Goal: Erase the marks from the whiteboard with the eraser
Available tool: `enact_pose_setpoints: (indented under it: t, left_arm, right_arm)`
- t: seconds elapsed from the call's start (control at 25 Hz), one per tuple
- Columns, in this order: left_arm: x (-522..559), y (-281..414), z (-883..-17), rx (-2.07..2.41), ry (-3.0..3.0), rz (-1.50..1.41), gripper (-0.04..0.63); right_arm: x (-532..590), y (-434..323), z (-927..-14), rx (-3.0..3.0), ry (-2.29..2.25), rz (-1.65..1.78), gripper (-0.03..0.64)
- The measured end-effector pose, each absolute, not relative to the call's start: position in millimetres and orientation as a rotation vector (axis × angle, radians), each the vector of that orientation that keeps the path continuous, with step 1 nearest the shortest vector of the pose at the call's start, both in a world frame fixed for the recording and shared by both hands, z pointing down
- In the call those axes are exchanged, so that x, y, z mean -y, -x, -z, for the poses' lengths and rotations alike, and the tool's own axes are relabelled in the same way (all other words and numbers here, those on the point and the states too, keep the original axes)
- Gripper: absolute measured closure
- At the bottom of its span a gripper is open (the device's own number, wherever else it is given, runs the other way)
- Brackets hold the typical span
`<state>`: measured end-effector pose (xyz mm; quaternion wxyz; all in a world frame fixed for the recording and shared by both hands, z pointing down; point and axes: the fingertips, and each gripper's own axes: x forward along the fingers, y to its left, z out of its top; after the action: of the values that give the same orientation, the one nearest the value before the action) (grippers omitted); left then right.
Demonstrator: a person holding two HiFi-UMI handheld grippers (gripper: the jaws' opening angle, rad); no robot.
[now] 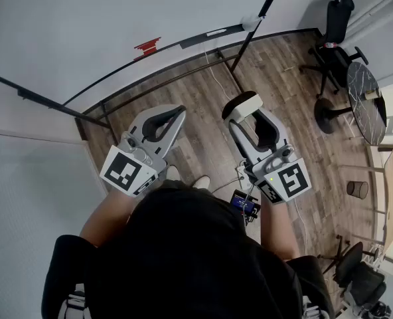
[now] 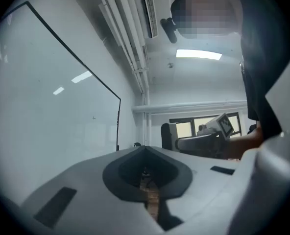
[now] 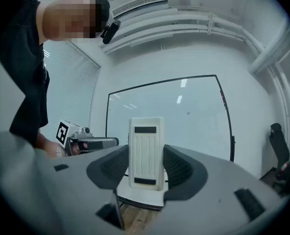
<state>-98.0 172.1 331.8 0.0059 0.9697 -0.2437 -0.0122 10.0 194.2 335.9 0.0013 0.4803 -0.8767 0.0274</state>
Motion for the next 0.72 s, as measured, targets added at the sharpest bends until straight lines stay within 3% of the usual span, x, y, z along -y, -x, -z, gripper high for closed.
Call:
enact_pose_setpoints:
  t: [0.72]
  left_arm:
    - [-171,101,-320,0.743,-3.033,0.035,0.591]
  right_arm:
    - [-199,0,-318,2.790,-1.480,-0.143,0.396]
